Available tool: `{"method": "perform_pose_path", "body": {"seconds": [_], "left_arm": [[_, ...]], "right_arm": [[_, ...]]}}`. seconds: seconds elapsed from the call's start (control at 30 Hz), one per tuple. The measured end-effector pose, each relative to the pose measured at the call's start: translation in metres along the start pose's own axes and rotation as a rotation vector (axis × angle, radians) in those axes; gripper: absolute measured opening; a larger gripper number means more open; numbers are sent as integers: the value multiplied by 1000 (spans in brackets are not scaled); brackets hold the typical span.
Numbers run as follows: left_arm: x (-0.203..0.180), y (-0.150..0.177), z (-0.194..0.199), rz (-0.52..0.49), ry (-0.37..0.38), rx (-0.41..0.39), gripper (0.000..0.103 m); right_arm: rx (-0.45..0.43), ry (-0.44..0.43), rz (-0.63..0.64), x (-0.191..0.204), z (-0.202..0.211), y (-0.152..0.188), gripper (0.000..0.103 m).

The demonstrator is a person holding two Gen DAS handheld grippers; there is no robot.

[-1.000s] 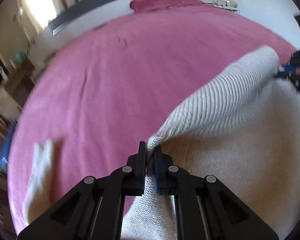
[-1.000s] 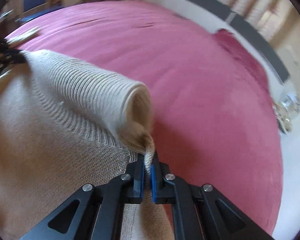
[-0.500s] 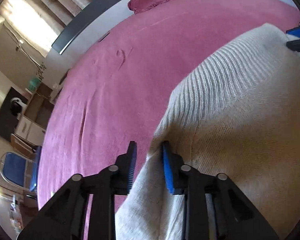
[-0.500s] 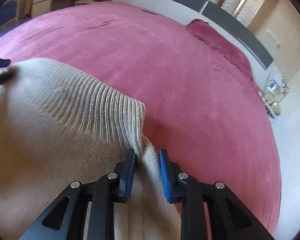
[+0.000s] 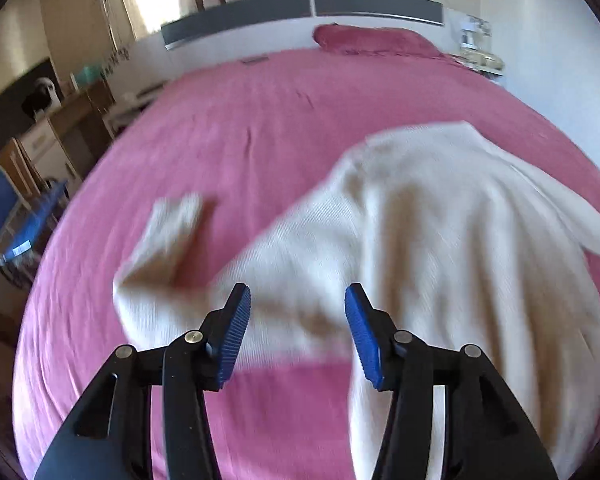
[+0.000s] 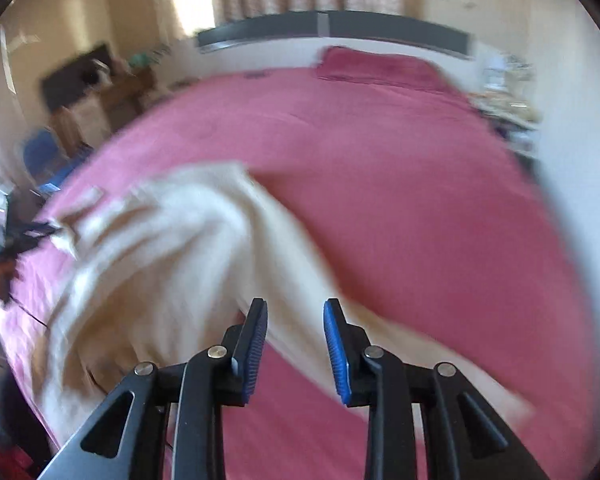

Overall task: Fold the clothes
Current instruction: 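Release the sweater with both tools and smooth the folded ribbed hem flat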

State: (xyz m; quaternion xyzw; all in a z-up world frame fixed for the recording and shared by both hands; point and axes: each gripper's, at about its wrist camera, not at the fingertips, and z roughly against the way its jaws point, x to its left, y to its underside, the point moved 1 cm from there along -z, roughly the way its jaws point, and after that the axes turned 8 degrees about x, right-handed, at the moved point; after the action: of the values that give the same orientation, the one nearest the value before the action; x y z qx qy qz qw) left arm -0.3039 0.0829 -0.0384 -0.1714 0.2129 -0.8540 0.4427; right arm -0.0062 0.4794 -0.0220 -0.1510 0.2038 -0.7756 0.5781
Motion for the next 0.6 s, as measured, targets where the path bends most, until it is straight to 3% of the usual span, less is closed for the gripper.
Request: {"method": "perform_pose_path", "body": {"seconds": [0.07, 0.13, 0.2, 0.3, 0.4, 0.47, 0.6], "left_arm": [[-10, 48, 26, -11, 8, 41, 53], [-31, 89, 42, -55, 88, 108, 53], [-50, 122, 53, -80, 163, 173, 53], [-75, 157, 53, -48, 231, 228, 53], [-95, 184, 48, 2, 235, 258, 53], [-97, 195, 44, 37, 209, 257, 53], [-100, 214, 38, 59, 129, 240, 53]], "right_arm": [[93, 276, 5, -22, 37, 47, 29], [220, 554, -12, -48, 63, 94, 29], [270, 619, -103, -63, 82, 125, 30], [209, 311, -188, -37, 87, 150, 31], [158, -51, -120, 47, 48, 149, 31], [197, -210, 3, 128, 2, 138, 31], [192, -240, 342, 267, -57, 127, 31]]}}
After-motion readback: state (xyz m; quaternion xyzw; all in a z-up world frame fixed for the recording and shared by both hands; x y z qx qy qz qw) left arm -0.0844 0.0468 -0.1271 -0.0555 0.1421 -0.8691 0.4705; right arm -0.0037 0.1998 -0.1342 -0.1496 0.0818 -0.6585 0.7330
